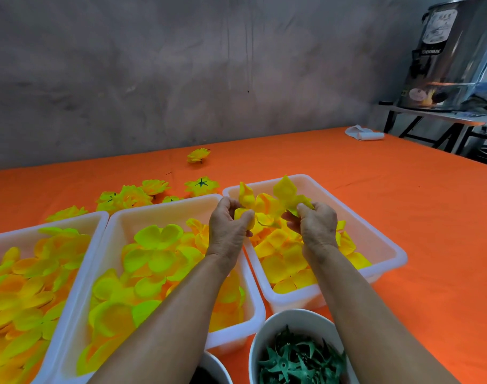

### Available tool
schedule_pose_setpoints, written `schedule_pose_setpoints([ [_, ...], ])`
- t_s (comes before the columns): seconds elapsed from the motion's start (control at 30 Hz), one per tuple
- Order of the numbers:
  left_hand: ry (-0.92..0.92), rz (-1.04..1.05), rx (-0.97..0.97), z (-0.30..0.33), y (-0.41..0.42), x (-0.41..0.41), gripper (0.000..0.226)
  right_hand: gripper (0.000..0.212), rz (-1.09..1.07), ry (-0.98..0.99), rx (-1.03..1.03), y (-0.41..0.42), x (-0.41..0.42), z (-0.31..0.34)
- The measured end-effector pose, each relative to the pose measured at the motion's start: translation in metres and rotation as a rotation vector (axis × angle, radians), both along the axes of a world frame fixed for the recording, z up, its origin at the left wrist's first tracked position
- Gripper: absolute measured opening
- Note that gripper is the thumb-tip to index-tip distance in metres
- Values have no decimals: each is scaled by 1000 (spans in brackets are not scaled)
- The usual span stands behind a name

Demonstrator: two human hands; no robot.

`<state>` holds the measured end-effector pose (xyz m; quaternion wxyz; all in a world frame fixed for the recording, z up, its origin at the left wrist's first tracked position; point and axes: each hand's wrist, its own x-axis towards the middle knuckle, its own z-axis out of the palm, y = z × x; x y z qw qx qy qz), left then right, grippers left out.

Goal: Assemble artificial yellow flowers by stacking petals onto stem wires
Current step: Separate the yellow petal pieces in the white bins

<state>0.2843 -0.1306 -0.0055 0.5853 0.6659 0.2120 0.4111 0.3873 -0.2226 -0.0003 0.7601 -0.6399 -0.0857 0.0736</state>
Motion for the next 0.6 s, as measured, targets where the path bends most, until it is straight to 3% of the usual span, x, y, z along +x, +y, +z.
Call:
schedule_pose_setpoints([
  [0.17, 28, 29, 34, 0, -1, 0, 9, 6, -119, 2, -8, 1, 6, -4],
  [0.4, 32, 64, 9, -2, 2, 1, 8, 24, -118, -21, 78, -2, 5, -5],
  [0.6, -51, 100, -144, -4, 8, 4, 13, 31, -296, -49, 62, -6, 12, -7],
])
